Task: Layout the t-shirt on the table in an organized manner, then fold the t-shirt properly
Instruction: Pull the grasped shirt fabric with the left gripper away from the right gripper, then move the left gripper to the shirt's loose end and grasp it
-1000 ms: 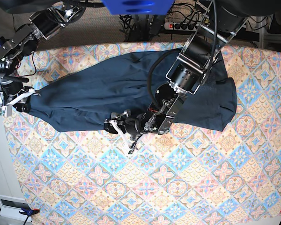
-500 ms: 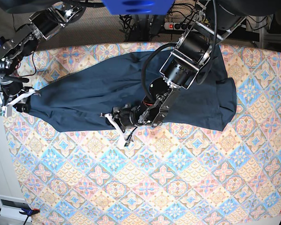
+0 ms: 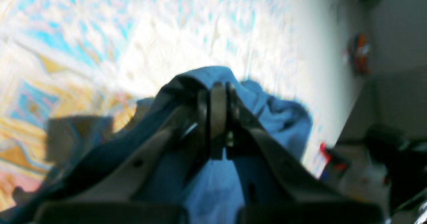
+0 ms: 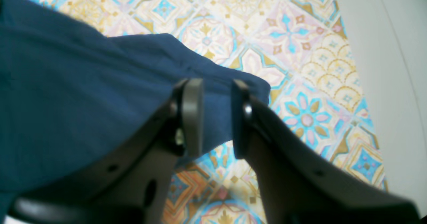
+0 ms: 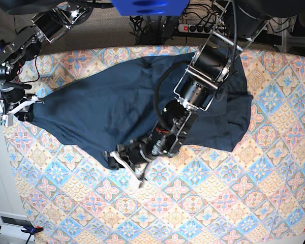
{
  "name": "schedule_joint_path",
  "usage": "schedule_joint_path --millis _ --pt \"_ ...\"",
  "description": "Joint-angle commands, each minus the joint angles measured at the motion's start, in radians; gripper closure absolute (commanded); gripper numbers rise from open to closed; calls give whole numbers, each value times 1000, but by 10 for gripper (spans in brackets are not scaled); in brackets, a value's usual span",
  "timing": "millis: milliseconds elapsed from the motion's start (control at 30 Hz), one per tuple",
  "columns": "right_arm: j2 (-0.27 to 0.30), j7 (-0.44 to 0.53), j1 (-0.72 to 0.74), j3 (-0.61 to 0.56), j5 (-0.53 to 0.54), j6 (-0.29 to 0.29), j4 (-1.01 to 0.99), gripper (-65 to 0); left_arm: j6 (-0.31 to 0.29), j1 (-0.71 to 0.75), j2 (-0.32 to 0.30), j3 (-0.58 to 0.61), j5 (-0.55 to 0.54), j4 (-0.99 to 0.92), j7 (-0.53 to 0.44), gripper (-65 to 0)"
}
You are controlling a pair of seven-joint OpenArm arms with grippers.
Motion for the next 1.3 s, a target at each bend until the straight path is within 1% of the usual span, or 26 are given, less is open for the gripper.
schedule_joint_path --millis 0,67,133,200,333,400,467,567,800,867,900,967,1067,1133,1200,1233,1267 --pt "17 18 -13 0 15 3 20 -146 -7 -40 -9 -22 -16 17 -23 0" --pt "17 18 -42 -32 24 3 20 -146 -7 -60 -15 -41 -16 17 -23 0" --pt "17 18 -65 -84 37 3 20 -146 -7 -70 -47 -45 -17 17 -23 0" --pt "20 19 -92 -146 38 3 20 -146 -7 -78 -67 -50 -17 17 -31 0" --pt "46 23 -126 -285 38 3 31 -146 -7 -106 -108 -50 -13 15 -34 0" --pt "46 23 -126 -354 38 3 42 -146 -7 -138 -136 -50 -11 12 -66 0" --pt "46 24 -126 -396 38 3 45 -146 -7 -153 -162 -50 -10 9 -97 0" --pt "44 24 -125 -420 38 3 46 -146 -7 -221 -196 -50 -11 -63 -124 0" --pt "44 24 -125 -423 38 3 46 -146 -7 -397 -233 -42 -10 -267 -230 -4" --pt "44 24 -125 -420 38 3 46 -146 -7 -452 -233 -41 1 -331 -235 -72" --pt "44 24 -125 -420 38 3 46 -146 -7 -480 -230 -41 23 -370 -233 -113" --pt "44 23 -126 -419 38 3 48 -146 -7 -518 -227 -41 78 -422 -230 -176" --pt "44 23 -126 -419 38 3 48 -146 -7 -525 -227 -41 165 -425 -195 -239" --pt "44 23 -126 -419 38 3 48 -146 -7 -515 -231 -44 181 -423 -140 -262" --pt "44 23 -126 -420 38 3 48 -146 -7 -474 -250 -49 161 -377 -48 -272" --pt "44 23 -126 -422 38 3 48 -146 -7 -442 -276 -49 145 -322 2 -271" --pt "44 23 -126 -423 38 3 48 -146 -7 -391 -311 -49 119 -227 75 -271"
